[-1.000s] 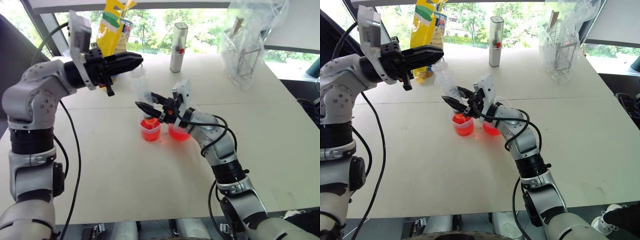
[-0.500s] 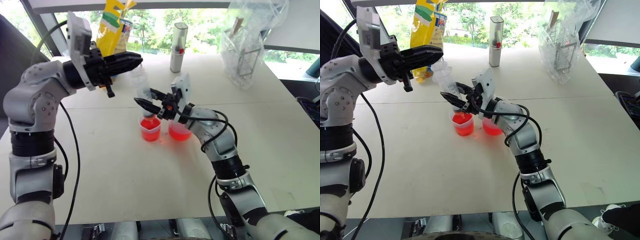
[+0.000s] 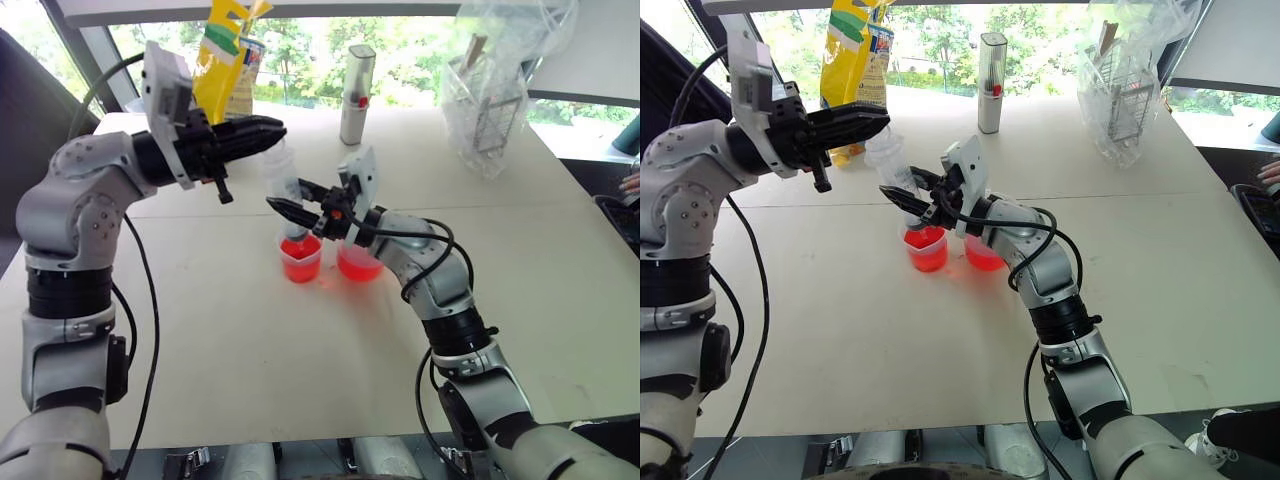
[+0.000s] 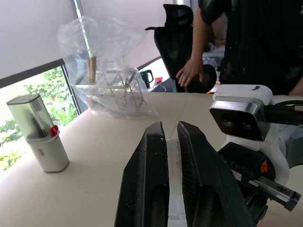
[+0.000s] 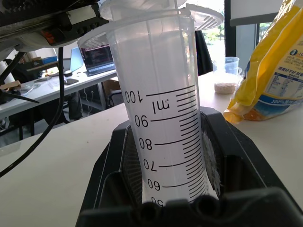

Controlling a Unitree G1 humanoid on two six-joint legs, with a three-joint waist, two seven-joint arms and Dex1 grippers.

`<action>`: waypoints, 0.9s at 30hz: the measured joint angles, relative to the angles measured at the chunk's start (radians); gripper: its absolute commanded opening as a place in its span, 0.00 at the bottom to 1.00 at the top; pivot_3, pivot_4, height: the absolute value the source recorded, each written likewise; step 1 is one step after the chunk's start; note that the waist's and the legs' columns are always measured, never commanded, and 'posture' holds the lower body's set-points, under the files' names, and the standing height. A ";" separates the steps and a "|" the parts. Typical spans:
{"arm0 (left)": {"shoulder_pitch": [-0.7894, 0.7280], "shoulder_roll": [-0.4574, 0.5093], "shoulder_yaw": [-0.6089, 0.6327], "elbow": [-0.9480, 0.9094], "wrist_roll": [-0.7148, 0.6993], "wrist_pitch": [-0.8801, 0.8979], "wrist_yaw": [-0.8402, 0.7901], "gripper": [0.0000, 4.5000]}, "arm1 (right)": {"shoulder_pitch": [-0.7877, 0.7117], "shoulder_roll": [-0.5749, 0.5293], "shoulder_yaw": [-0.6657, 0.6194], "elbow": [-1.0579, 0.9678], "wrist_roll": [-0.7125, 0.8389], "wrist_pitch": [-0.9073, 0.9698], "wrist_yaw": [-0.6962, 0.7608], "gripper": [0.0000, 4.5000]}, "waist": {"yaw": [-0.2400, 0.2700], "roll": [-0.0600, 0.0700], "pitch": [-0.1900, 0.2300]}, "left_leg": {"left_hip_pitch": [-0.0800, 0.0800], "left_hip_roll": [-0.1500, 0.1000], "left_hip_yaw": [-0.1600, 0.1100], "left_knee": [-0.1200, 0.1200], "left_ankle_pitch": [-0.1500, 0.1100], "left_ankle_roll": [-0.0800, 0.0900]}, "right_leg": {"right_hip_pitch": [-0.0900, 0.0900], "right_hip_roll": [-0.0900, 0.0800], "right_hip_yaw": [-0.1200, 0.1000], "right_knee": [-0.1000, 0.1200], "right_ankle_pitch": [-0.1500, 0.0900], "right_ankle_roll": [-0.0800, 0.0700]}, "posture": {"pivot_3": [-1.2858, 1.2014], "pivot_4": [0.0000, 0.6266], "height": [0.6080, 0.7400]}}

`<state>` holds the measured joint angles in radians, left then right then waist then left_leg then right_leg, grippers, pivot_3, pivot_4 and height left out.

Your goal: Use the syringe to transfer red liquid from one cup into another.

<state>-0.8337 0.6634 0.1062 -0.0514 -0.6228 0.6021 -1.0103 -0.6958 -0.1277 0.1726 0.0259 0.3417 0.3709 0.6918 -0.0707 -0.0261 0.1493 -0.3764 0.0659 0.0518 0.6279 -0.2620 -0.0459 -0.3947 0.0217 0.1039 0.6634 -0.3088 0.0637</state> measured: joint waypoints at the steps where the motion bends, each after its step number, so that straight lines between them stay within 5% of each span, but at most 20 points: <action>1: 0.001 0.000 -0.001 0.000 0.001 -0.001 0.000 0.01 | 0.000 0.000 0.000 0.000 0.001 0.003 0.000 0.30 | 0.000 0.000 0.000 | 0.000 0.000 0.000 0.000 0.000 0.000 | 0.000 0.000 0.000 0.000 0.000 0.000 | 0.52 0.24 1.00; 6: -0.003 0.000 -0.002 0.001 0.002 0.000 0.003 0.01 | -0.001 0.000 0.000 0.000 0.003 0.006 -0.001 0.30 | 0.000 0.000 0.000 | 0.000 0.000 0.000 0.000 0.000 0.000 | 0.000 0.000 0.000 0.000 0.000 0.000 | 0.52 0.24 1.00; 15: -0.014 -0.007 0.003 0.033 -0.007 0.045 0.032 0.96 | -0.029 0.012 -0.062 -0.015 0.027 -0.007 -0.024 0.30 | -0.002 0.000 0.000 | 0.000 0.000 0.000 0.000 0.000 0.000 | 0.000 0.000 0.000 0.000 0.000 0.000 | 0.52 0.24 1.00; 27: -0.024 0.053 0.016 0.063 -0.021 0.028 0.030 0.98 | -0.030 0.035 -0.051 -0.044 0.034 0.016 -0.053 0.30 | -0.001 0.000 0.000 | 0.000 0.001 0.000 -0.002 0.000 0.000 | -0.001 0.000 0.000 0.000 0.000 0.000 | 0.52 0.24 1.00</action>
<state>-0.8575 0.7169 0.1222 0.0111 -0.6440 0.6302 -0.9800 -0.7258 -0.0927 0.1218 -0.0186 0.3760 0.3866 0.6384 -0.0718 -0.0261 0.1496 -0.3768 0.0666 0.0519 0.6262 -0.2620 -0.0459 -0.3961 0.0215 0.1043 0.6631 -0.3089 0.0636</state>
